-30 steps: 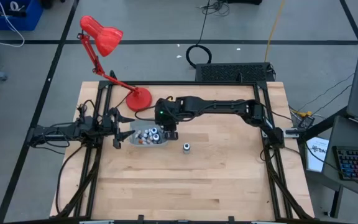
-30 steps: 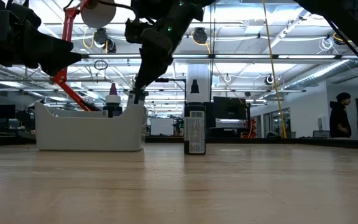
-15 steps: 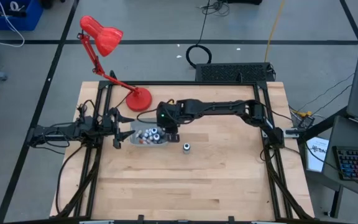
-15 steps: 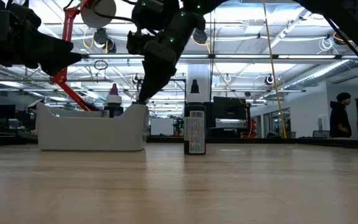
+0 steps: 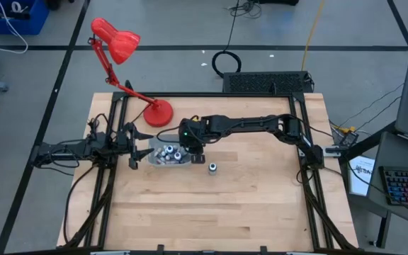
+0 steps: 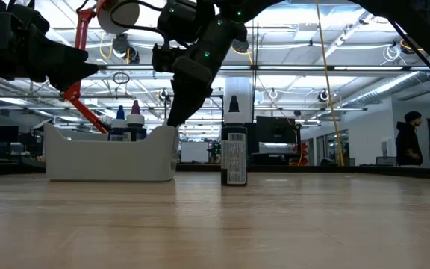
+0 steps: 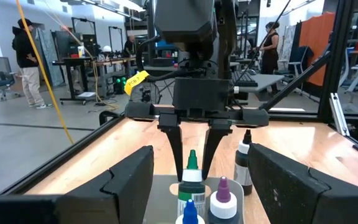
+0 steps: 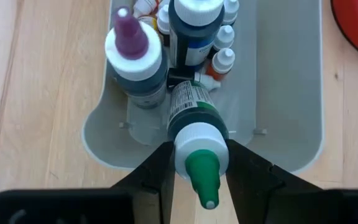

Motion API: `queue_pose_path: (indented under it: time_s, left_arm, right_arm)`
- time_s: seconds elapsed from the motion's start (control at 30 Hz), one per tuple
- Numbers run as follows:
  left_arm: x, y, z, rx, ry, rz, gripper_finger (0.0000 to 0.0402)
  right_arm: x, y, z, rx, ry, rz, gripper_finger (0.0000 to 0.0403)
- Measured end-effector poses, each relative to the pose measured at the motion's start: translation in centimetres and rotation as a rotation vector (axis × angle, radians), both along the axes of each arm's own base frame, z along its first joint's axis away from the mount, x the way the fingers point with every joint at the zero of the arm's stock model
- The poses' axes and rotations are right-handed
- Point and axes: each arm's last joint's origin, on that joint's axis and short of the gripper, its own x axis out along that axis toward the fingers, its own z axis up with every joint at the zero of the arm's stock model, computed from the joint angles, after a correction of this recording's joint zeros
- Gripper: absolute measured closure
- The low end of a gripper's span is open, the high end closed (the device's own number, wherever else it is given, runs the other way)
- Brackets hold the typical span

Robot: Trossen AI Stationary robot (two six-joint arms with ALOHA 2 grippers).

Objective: Pick & Place food coloring
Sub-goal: Put the big green coloring bottle into the gray container

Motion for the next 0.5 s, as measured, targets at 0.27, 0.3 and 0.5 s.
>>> queue_pose_path:
  time_s: [0.27,0.3,0.5]
  left_arm:
    - [0.00,0.00,0.00,0.000,0.000,0.000,0.0144]
    - [0.00,0.00,0.00,0.000,0.000,0.000,0.0144]
    - [0.00,0.00,0.00,0.000,0.000,0.000,0.0144]
  right_arm:
    - [0.23,0.22,0.10,-0.001,-0.025,0.001,0.0298]
    - [0.30,0.34,0.12,-0.002,-0.030,0.004,0.0298]
    - [0.53,0.96,0.22,-0.010,-0.051,0.019,0.0298]
